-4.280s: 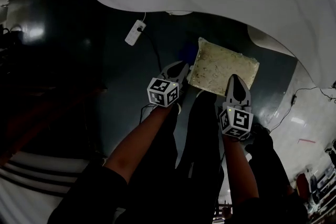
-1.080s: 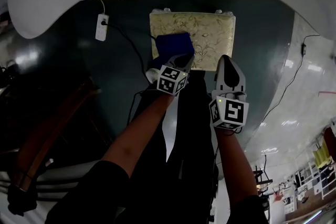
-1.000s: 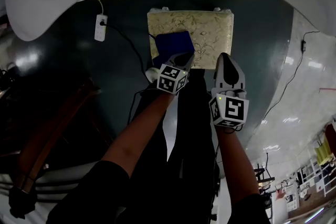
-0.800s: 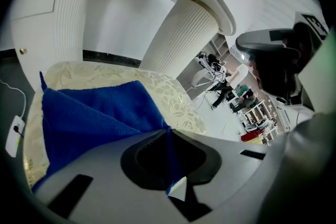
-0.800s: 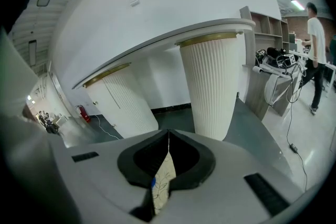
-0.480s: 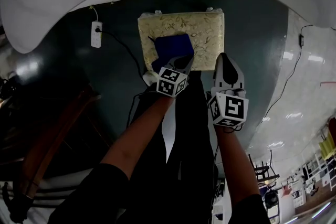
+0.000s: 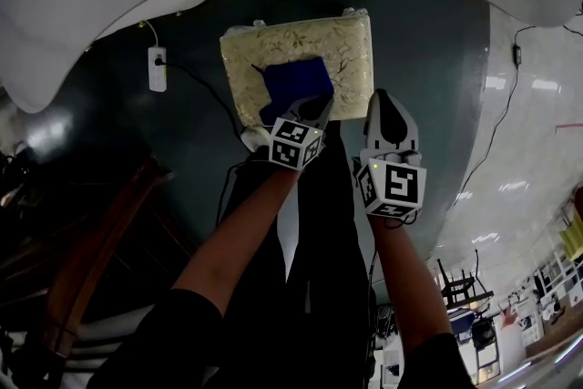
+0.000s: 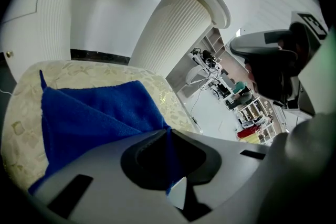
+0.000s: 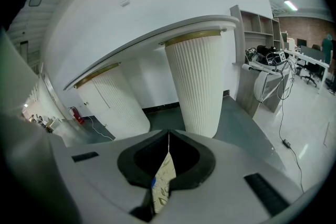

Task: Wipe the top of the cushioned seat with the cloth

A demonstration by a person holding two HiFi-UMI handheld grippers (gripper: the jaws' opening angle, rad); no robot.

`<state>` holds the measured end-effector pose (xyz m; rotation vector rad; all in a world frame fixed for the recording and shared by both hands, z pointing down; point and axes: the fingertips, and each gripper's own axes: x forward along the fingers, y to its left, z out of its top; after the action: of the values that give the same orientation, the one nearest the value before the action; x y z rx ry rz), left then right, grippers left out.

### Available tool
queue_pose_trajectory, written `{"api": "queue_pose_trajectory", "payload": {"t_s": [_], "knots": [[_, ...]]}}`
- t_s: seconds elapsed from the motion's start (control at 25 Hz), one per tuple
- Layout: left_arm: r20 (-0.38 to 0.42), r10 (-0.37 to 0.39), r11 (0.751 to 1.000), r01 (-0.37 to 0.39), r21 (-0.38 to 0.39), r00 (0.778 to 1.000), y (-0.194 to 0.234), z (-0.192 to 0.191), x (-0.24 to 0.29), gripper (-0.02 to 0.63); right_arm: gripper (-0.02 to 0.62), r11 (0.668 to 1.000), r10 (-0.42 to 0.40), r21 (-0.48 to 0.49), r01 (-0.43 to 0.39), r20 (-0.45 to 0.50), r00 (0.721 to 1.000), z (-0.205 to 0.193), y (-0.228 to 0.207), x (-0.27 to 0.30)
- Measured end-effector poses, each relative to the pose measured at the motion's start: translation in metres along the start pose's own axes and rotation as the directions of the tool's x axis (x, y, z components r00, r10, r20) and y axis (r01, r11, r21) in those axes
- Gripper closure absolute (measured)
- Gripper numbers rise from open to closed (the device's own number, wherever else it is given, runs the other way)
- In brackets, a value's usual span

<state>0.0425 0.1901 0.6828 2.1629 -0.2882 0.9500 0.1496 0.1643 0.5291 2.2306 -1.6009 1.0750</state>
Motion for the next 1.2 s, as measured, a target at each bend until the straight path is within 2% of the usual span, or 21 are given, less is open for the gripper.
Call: {"api": "queue_pose_trajectory", "payload": {"t_s": [0.2,0.72,0.96,1.2], "knots": [[-0.005,-0.008,1.0,0.008,0.004,1.0,-0.011,0.001,0.007,0.571,0.559,1.0,0.006,-0.016,-0.006,0.006,1.0,0.003,-0.008,-0.006],[-0.025,-0.052,0.999,0.052,0.009,0.998,-0.039,0.004,0.028,0.571,0.559,0.999,-0.045,0.021,0.045,0.023,0.999,0.005,-0.042,-0.018],[-0.053,-0.075,0.995,0.078,0.056,0.996,-0.056,0.004,0.041,0.571,0.558,0.998,-0.056,0.028,0.056,0.013,0.998,0.004,-0.053,-0.018],[-0.079,-0.097,0.993,0.102,0.059,0.992,-0.074,0.004,0.055,0.571,0.558,0.998,-0.044,0.041,0.043,0.025,0.999,0.011,-0.057,-0.019]]}}
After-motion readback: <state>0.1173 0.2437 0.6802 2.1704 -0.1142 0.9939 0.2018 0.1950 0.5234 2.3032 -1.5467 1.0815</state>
